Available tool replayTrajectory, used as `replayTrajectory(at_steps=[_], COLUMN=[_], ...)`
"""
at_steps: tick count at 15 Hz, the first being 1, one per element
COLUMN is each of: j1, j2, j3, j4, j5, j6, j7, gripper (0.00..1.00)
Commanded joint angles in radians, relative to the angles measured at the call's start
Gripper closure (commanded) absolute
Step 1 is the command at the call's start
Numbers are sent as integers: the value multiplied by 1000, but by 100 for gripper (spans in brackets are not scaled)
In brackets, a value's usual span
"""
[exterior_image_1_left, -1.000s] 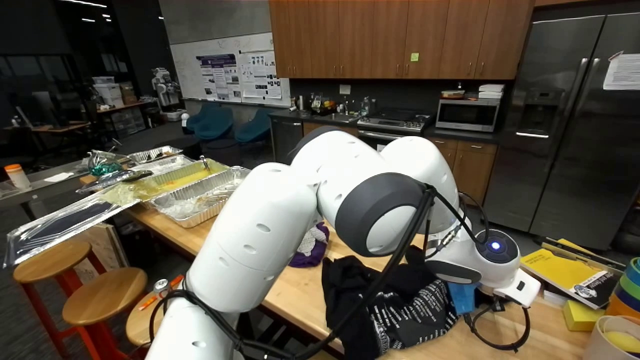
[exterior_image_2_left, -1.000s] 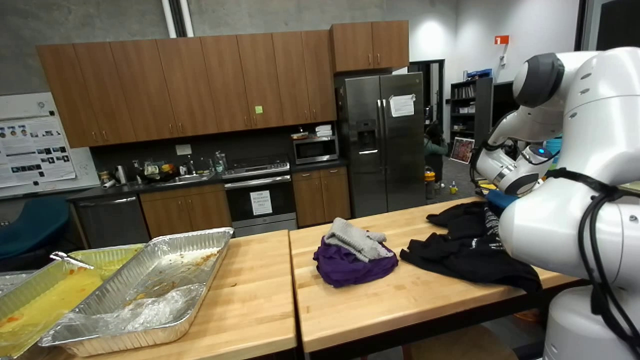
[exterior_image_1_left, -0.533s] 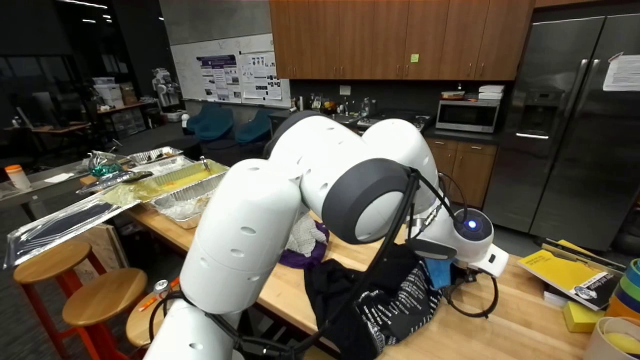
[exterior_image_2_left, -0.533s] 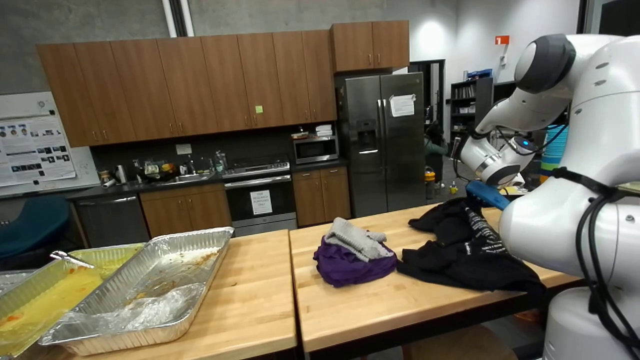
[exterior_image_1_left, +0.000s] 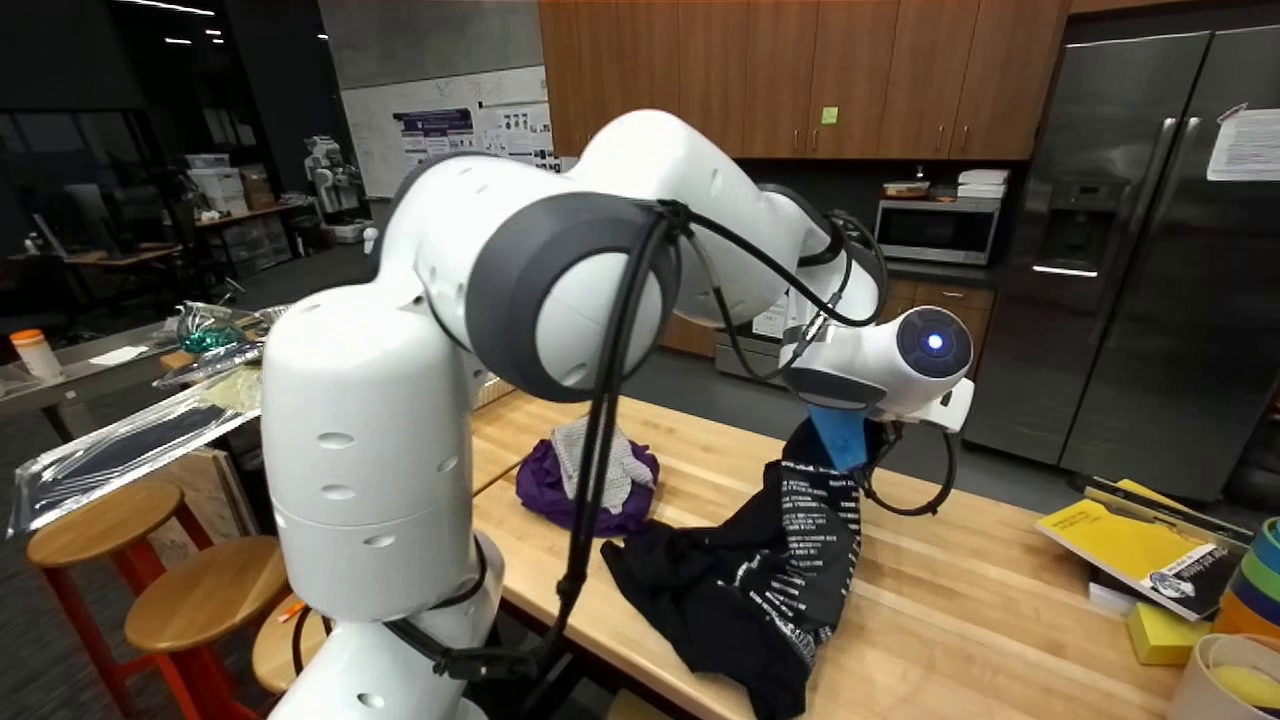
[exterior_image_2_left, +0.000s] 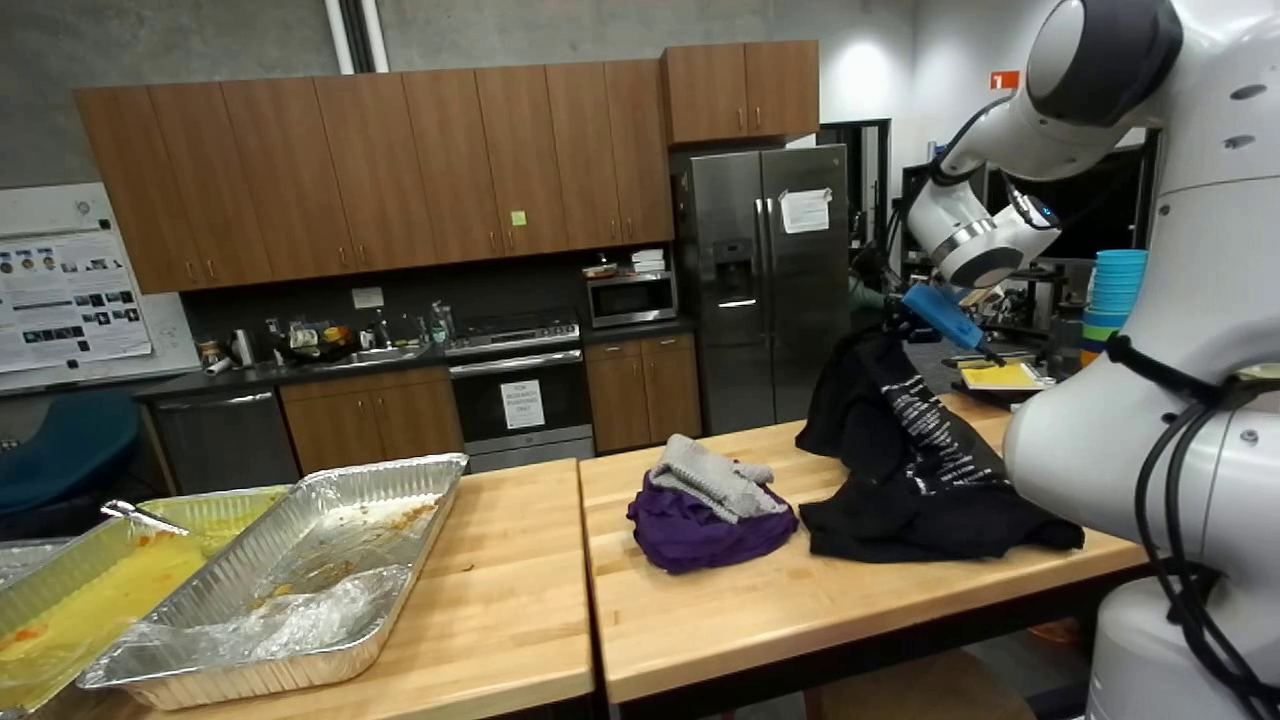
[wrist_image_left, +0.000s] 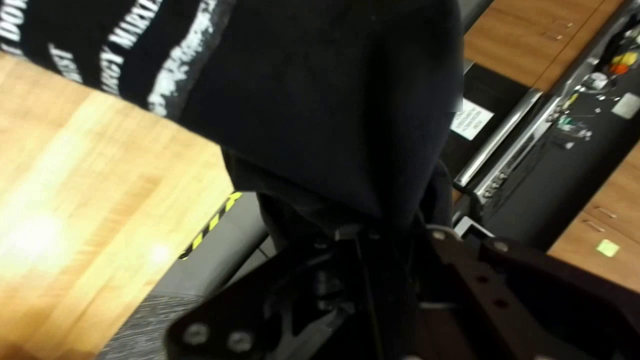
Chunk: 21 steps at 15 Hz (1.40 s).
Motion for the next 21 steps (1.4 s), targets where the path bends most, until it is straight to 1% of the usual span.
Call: replayTrajectory(at_steps=[1, 3, 4, 5, 8, 10, 12, 14, 17, 19, 21], j1=[-76, -92, 70, 94, 291, 424, 531, 627, 751, 806, 846], j2=[-202, -305, -350, -398, -501, -551, -585, -605, -620, -618, -614], j3=[12, -19, -202, -248, -488, -639, -748, -834, -932, -976, -1010], j4=[-65, -106, -123, -150, -218, -247, -256, -255, -252, -247, -244], j5=[117, 141, 136, 121, 34, -60, -186, -303, -464, -541, -600], j6=[-259, -425, -501, -579, -750, -830, -903, -950, -985, -997, -1005], j7=[-110, -177, -206, -243, -316, -339, -363, -389, -405, -397, -385], gripper=[97, 97, 97, 97, 97, 97, 97, 97, 97, 97, 97])
